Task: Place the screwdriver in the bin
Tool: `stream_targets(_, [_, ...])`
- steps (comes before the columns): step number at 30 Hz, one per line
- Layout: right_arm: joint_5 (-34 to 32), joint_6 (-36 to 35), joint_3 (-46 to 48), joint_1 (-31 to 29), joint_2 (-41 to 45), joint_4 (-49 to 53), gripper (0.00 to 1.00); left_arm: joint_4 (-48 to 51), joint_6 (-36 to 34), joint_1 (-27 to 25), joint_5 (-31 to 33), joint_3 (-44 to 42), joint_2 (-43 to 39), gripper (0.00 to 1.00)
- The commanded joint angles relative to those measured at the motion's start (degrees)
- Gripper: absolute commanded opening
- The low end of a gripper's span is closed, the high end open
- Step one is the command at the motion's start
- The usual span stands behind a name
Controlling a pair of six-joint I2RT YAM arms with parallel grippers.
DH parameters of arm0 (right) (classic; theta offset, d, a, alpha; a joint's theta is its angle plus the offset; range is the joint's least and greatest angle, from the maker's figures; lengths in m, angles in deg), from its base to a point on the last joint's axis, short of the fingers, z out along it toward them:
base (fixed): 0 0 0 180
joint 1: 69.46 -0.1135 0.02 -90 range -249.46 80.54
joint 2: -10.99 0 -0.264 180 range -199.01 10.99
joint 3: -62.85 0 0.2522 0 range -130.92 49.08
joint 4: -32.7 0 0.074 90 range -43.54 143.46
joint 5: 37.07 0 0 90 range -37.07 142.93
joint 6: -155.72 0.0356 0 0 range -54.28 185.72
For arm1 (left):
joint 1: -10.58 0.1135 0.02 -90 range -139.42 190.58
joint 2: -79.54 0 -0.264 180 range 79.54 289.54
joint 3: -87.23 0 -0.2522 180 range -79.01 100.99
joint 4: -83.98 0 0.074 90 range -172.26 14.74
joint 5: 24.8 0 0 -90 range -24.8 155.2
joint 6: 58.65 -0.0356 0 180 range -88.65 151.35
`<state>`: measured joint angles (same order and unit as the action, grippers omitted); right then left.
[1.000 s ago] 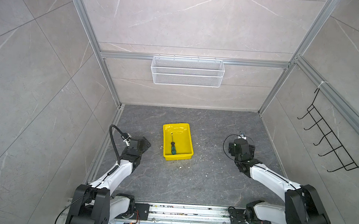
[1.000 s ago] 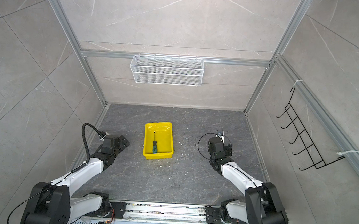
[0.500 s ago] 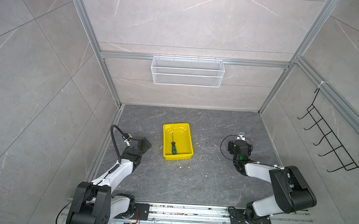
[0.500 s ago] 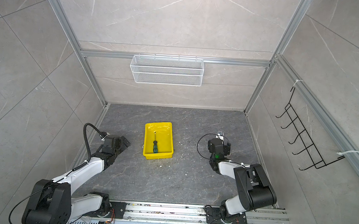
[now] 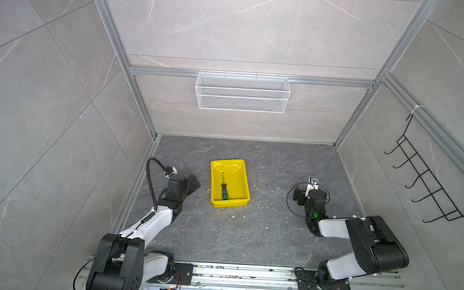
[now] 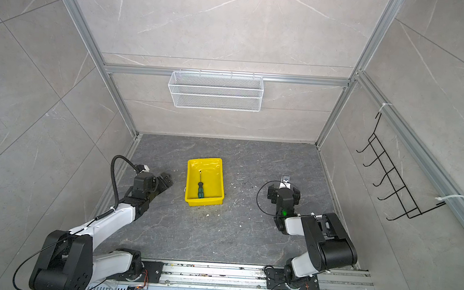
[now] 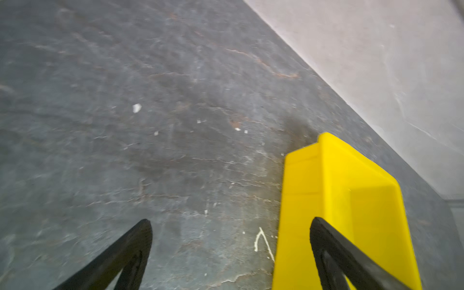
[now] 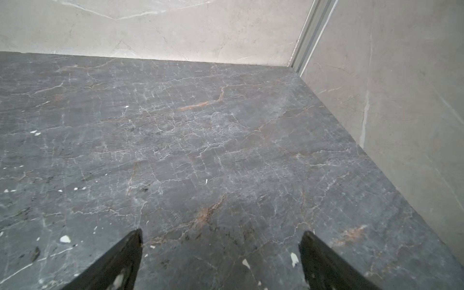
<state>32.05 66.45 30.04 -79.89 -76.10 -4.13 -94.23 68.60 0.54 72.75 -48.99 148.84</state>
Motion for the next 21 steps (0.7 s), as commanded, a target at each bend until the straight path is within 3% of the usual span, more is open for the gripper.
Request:
stream_targets(1, [2.0, -0.6, 0.1, -0.1, 0.3, -3.0, 0.99, -5.7, -10.1, -0.3, -3.4, 0.5, -0.7, 1.0])
stream_targets(6, [2.0, -0.6, 0.2, -0.1, 0.2, -3.2, 0.99, 5.3, -22.4, -0.3, 1.1, 6.1, 0.8, 1.0])
stream_targets(10, [1.9, -0.6, 0.2, -0.1, -0.2, -3.8, 0.99, 5.8, -19.7, 0.0, 15.7, 6.6, 4.3, 1.0])
stream_targets(12, [1.9, -0.6, 0.2, -0.1, -0.3, -3.9, 0.99, 7.6, -19.9, 0.9, 17.8, 8.1, 5.1, 1.0])
stream_targets(15, [1.9, -0.6, 0.2, -0.1, -0.2, -3.9, 0.99, -0.6, -30.3, 1.1, 17.3, 5.1, 4.4, 1.0])
stream_targets(18, [1.9, -0.6, 0.2, -0.1, -0.3, -3.9, 0.99, -18.0, -44.9, 1.9, 13.1, -2.4, 4.1, 1.0])
stream_targets(20, [2.1, -0.6, 0.1, -0.1, -0.3, -3.8, 0.99, -26.9, -47.9, 2.6, 13.0, -5.9, 5.1, 1.0])
stream_targets(21, [2.3, -0.5, 0.1, -0.1, -0.3, -3.6, 0.99, -25.8, -46.9, 2.6, 11.9, -5.8, 4.5, 1.0])
